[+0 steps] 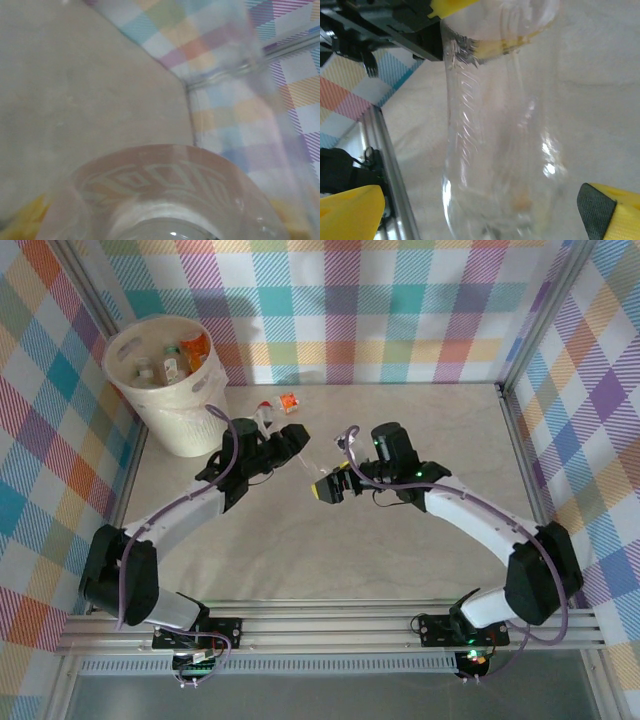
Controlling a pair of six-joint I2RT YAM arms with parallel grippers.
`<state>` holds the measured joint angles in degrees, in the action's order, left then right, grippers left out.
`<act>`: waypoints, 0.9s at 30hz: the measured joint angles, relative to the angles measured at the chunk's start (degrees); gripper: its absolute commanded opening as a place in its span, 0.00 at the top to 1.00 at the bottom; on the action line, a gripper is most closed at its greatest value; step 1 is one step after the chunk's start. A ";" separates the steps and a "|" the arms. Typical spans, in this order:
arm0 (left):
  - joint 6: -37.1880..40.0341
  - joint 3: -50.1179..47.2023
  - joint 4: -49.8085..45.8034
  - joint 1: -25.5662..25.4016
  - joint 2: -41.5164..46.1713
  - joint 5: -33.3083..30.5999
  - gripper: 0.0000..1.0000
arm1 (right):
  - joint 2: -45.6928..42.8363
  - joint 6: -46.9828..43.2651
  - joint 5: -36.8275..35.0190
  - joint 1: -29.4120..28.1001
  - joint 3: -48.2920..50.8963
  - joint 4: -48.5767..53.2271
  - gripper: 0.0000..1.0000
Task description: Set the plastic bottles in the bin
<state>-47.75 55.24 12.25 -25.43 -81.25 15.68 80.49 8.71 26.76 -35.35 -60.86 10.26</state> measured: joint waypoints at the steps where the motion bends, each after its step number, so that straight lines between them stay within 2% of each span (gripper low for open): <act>1: 0.70 0.00 -0.79 0.00 0.81 -0.81 0.42 | -0.85 -1.18 -1.25 0.00 -0.39 1.27 0.00; 6: 4.37 0.33 -5.75 0.02 5.03 -4.76 0.41 | -5.38 -5.16 -8.15 -0.04 -0.85 4.46 0.00; 12: 10.25 3.80 -14.32 0.24 8.85 -10.05 0.41 | -10.84 -6.64 -18.60 -0.04 1.46 2.75 0.00; 19: 22.60 21.44 -30.62 1.20 9.94 -21.40 0.42 | -12.04 -6.64 -24.02 -0.04 4.15 0.96 0.00; 24: 31.26 30.25 -34.71 2.38 11.06 -32.06 0.41 | -11.74 -6.62 -24.90 -0.04 4.15 -0.15 0.00; 27: 35.98 33.81 -34.75 4.79 10.69 -37.29 0.41 | -11.47 -6.54 -24.87 -0.04 4.15 -0.48 0.00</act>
<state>-11.77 89.06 -22.50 -20.64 -70.57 -21.61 69.01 2.17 1.89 -35.40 -56.71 9.78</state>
